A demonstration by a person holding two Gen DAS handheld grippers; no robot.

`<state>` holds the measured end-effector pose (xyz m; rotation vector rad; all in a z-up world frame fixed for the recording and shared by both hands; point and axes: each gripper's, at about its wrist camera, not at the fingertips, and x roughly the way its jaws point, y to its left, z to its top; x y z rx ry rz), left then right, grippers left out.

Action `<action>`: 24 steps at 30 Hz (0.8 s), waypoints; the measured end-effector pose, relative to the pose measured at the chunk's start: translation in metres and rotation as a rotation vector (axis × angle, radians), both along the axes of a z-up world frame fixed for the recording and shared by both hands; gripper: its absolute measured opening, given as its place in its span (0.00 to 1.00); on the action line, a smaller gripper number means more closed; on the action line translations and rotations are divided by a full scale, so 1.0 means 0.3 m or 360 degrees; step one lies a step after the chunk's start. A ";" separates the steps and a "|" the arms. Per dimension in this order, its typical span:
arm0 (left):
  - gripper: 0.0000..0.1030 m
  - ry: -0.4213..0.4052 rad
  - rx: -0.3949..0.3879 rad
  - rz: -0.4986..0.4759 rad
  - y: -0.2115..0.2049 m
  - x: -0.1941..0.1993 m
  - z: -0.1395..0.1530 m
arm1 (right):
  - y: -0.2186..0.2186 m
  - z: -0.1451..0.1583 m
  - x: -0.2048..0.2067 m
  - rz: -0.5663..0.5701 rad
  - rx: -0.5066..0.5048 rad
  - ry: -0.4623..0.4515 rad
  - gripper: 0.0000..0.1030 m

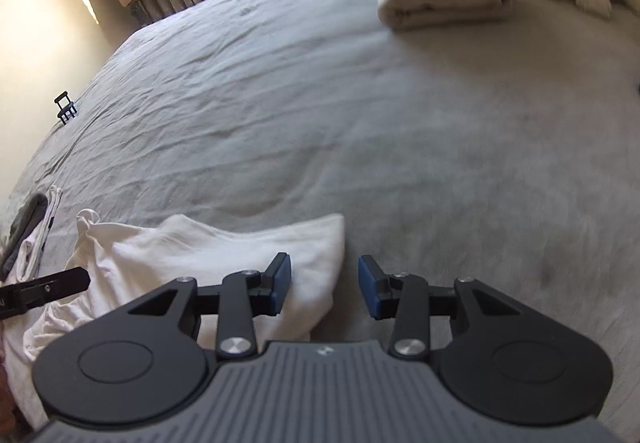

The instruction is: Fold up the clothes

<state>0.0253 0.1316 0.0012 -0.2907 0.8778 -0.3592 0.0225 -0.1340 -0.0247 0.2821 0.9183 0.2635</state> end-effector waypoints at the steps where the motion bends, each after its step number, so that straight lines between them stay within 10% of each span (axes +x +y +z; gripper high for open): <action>1: 0.44 0.0014 -0.0036 -0.0035 -0.014 0.000 -0.002 | -0.008 -0.013 0.003 0.0000 0.0039 0.0032 0.40; 3: 0.45 0.0030 -0.0081 -0.0079 -0.036 -0.003 -0.005 | -0.013 -0.023 0.009 0.0017 0.0114 0.0066 0.39; 6: 0.45 0.0053 -0.0143 -0.0106 -0.051 -0.012 -0.005 | -0.006 -0.017 0.005 0.0052 0.0203 0.0078 0.07; 16: 0.51 0.0107 -0.0478 -0.0110 0.003 -0.026 -0.004 | 0.087 0.083 -0.079 0.0359 0.0526 -0.0017 0.05; 24: 0.36 0.0168 -0.0324 -0.0055 0.000 -0.022 -0.046 | 0.195 0.032 -0.141 0.0596 0.0531 0.0134 0.05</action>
